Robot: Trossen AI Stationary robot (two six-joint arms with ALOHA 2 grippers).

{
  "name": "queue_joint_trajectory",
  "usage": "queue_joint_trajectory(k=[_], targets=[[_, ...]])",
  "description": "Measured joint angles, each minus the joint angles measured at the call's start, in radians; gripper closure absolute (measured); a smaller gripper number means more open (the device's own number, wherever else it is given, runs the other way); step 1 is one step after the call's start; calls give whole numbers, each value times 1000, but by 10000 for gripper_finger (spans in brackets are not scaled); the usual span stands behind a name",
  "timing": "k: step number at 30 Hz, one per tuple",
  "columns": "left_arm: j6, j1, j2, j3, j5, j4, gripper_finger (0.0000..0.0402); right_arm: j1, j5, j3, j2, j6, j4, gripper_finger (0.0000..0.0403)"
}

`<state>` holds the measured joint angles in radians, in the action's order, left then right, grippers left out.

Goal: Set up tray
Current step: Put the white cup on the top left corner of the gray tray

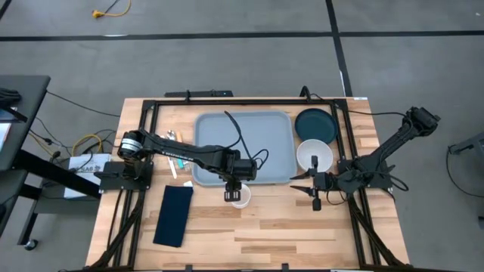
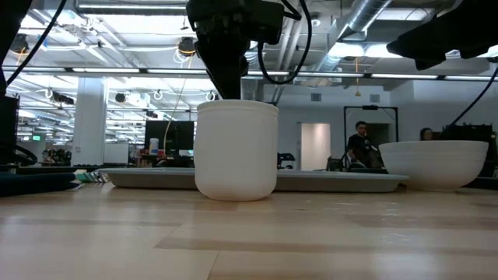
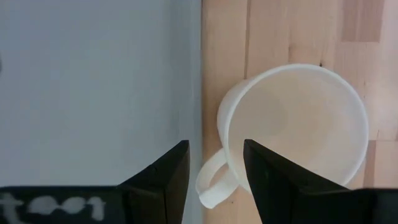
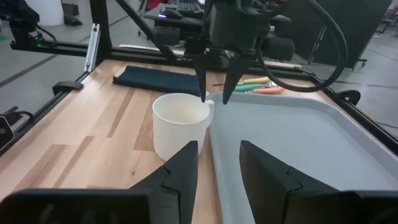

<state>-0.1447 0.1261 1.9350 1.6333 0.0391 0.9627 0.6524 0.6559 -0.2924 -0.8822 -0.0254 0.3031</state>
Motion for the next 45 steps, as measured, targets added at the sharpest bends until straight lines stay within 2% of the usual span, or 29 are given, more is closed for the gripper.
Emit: queue_joint_trajectory(k=[22,26,32,38,45], targets=[[19,-2,81,3,26,15,262,0,0,0,0,7,4,290],[12,-1,81,3,10,19,292,0,0,0,0,7,2,290],[23,4,81,3,-61,20,390,0,0,0,0,7,1,290],[59,34,81,48,-96,87,398,0,0,0,0,8,1,290],[149,53,81,211,-91,256,399,0,0,0,0,8,-2,290]])
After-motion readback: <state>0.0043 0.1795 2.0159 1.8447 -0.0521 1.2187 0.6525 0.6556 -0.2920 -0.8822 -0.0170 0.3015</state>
